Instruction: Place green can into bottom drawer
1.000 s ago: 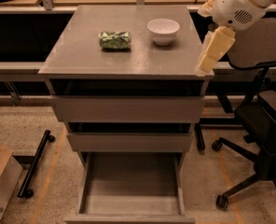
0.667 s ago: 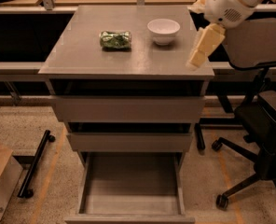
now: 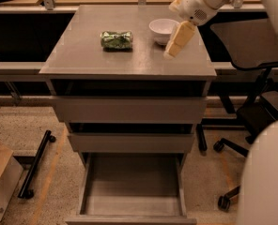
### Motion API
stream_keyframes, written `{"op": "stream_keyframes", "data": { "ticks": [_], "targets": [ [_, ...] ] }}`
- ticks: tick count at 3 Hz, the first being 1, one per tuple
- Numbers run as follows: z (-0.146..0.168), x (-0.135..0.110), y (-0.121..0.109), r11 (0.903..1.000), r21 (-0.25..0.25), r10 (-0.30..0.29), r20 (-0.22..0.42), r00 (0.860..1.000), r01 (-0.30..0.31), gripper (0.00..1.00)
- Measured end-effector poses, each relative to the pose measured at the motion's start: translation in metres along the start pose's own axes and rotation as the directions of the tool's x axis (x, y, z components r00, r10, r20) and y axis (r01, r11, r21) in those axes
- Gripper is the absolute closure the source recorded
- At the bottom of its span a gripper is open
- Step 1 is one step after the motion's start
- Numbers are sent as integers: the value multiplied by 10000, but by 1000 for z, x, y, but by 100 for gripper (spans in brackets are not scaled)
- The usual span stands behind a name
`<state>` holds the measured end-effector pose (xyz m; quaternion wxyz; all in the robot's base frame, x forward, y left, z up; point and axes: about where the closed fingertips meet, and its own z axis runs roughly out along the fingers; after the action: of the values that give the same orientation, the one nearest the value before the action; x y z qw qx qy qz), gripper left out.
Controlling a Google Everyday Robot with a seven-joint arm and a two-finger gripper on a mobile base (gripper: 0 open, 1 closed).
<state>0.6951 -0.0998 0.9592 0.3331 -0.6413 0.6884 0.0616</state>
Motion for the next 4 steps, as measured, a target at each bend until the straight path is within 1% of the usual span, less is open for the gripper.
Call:
{"op": "stream_keyframes", "data": {
  "ticks": [1, 2, 3, 4],
  "targets": [
    [61, -8, -36, 9999, -113, -2, 423, 9991, 7, 0],
    [57, -7, -36, 10000, -97, 7, 411, 9992, -3, 0],
    [65, -7, -35, 9994, -179, 301, 561, 9980, -291, 0],
    [89, -25, -38, 9983, -288, 544, 1070, 9928, -515, 0]
  ]
}}
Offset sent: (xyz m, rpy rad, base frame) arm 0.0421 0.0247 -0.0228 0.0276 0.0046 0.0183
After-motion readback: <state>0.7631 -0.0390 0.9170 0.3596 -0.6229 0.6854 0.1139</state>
